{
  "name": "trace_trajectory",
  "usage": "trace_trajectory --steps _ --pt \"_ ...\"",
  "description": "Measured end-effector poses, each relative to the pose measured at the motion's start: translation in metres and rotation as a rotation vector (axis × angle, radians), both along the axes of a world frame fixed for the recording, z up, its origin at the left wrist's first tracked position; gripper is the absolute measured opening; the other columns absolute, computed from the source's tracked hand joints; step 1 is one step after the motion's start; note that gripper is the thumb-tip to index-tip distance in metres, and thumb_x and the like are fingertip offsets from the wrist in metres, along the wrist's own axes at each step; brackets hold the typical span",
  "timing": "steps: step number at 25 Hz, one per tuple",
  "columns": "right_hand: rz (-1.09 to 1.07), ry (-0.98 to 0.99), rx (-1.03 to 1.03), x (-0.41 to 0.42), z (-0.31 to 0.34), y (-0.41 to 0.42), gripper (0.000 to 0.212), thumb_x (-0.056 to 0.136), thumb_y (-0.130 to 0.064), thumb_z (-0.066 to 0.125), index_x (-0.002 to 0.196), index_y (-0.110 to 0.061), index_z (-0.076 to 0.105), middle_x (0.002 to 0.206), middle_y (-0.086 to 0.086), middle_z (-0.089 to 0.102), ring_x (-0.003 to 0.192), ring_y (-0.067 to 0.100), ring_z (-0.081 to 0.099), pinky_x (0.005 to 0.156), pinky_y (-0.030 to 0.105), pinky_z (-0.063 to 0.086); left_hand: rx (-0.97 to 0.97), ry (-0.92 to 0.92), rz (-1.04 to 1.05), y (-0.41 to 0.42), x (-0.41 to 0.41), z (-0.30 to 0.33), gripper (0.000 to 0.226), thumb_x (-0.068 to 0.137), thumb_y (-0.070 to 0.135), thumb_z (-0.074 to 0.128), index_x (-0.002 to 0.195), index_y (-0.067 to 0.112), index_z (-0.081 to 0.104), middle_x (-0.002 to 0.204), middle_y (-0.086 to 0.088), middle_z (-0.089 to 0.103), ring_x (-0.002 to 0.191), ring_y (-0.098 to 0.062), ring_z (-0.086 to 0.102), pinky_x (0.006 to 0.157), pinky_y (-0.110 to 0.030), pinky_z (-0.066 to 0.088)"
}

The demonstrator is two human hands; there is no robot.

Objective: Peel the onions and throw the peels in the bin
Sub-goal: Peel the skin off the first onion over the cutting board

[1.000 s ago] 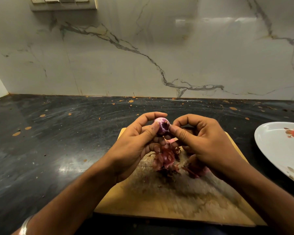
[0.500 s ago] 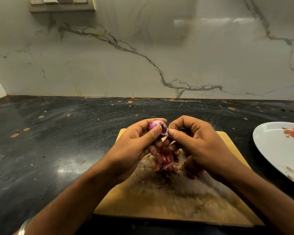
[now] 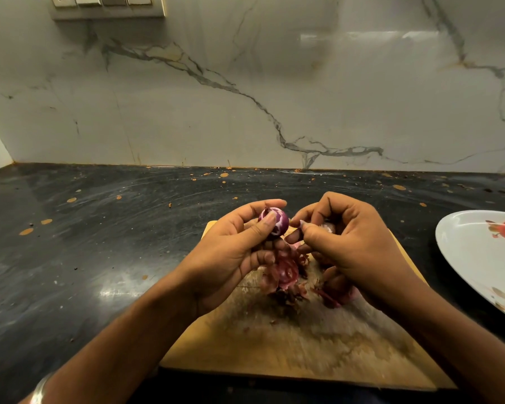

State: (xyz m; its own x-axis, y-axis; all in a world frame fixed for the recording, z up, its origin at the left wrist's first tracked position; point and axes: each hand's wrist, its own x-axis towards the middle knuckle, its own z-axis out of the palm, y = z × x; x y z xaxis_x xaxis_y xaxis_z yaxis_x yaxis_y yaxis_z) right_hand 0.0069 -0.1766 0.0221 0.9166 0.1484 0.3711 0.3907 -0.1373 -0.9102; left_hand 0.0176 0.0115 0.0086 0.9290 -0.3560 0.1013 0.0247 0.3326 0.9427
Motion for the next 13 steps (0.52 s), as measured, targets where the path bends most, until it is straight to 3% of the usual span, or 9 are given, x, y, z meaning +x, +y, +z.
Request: trace_trajectory --steps 2,4,8,11,13 --pt "-0.050 -0.032 -0.068 0.0007 -0.0017 -0.0011 0.012 0.083 0.000 0.068 0.078 -0.002 0.058 0.082 0.014 0.070 0.062 0.026 0.061 0.049 0.026 0.046 0.003 0.002 0.020 -0.0001 0.0003 -0.0010 0.040 0.084 0.020 0.063 0.123 0.012 0.066 0.105 -0.015 0.067 0.076 -0.014 0.065 0.060 -0.018 0.055" --pt "-0.072 -0.083 -0.154 0.0001 -0.0018 -0.0002 0.012 0.083 -0.001 0.068 0.085 -0.011 0.062 0.077 0.011 0.068 0.061 0.025 0.056 0.054 0.033 0.048 -0.020 0.012 0.058 0.0006 0.0016 -0.0008 0.041 0.084 0.019 0.063 0.124 0.012 0.065 0.098 -0.010 0.067 0.073 -0.013 0.064 0.058 -0.018 0.054" --pt "0.000 -0.127 -0.260 -0.0026 -0.0015 0.0035 0.007 0.087 -0.011 0.072 0.089 -0.018 0.072 0.074 0.001 0.070 0.067 0.019 0.066 0.060 0.030 0.056 -0.015 0.037 0.141 0.0044 0.0062 -0.0006 0.044 0.082 0.024 0.063 0.124 0.010 0.062 0.103 -0.010 0.070 0.074 -0.012 0.064 0.058 -0.018 0.053" --pt "-0.007 -0.148 -0.277 -0.0024 -0.0018 0.0037 0.011 0.085 -0.027 0.074 0.093 -0.021 0.075 0.081 -0.007 0.074 0.080 0.009 0.071 0.073 0.031 0.059 -0.005 0.039 0.142 0.0056 0.0072 -0.0016 0.042 0.082 0.022 0.063 0.121 0.009 0.064 0.105 -0.012 0.071 0.075 -0.011 0.064 0.060 -0.019 0.053" --pt "-0.065 -0.167 -0.238 -0.0001 -0.0024 0.0014 0.010 0.085 -0.027 0.074 0.094 -0.023 0.074 0.081 -0.010 0.073 0.077 0.005 0.070 0.069 0.027 0.057 -0.015 0.028 0.124 0.0040 0.0068 -0.0024 0.040 0.083 0.019 0.064 0.122 0.009 0.064 0.100 -0.012 0.071 0.074 -0.011 0.064 0.060 -0.019 0.055"
